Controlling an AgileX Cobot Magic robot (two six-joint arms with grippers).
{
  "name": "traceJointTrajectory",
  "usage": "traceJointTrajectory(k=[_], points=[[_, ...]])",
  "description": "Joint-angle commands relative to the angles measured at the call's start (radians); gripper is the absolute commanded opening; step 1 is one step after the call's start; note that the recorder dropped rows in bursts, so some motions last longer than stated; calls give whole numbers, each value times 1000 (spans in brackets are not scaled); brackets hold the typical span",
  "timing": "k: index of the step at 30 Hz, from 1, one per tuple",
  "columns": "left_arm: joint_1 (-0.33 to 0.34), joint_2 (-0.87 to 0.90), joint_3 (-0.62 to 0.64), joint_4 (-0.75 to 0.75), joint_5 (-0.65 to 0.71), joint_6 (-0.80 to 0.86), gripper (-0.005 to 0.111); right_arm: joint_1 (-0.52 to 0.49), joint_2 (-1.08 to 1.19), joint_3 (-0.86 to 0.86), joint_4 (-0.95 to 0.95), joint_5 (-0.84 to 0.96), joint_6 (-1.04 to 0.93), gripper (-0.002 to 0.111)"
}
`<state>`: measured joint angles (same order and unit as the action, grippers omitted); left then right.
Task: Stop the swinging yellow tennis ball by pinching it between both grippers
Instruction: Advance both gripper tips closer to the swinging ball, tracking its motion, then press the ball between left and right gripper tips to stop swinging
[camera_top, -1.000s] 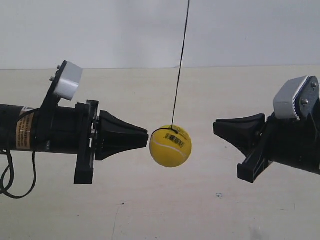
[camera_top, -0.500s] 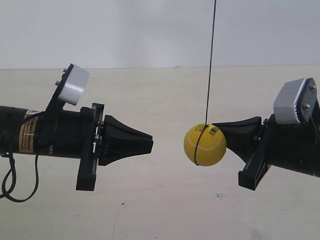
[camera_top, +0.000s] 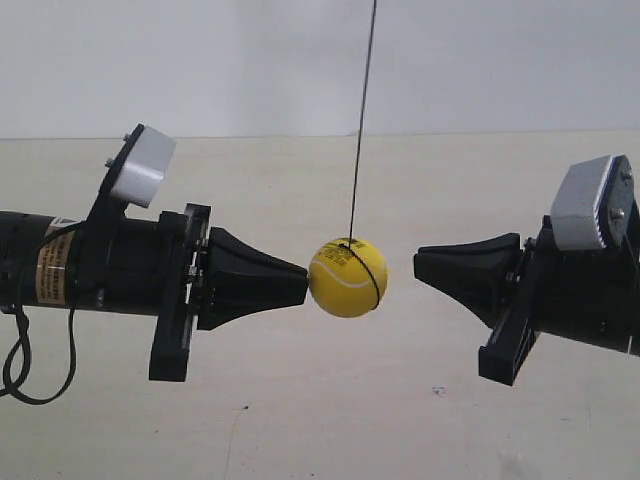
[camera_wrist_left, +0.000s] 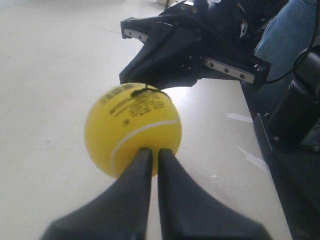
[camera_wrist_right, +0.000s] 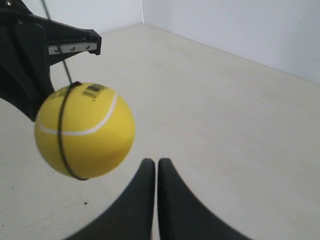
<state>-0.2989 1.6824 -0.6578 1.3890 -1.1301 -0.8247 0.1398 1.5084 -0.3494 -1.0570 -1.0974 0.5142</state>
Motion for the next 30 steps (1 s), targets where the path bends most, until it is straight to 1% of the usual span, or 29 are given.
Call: traceJointTrajectory(k=[1, 14, 28, 30], points=[[-4, 0, -5, -20, -14, 14, 5, 1, 2, -3, -13, -34, 4, 0], [-4, 0, -5, -59, -3, 41, 5, 1, 2, -3, -8, -39, 2, 0], [-5, 35, -5, -55, -6, 35, 5, 1, 2, -3, -28, -35, 16, 0], [-20, 35, -5, -55, -3, 35, 5, 1, 2, -3, -31, -35, 19, 0]])
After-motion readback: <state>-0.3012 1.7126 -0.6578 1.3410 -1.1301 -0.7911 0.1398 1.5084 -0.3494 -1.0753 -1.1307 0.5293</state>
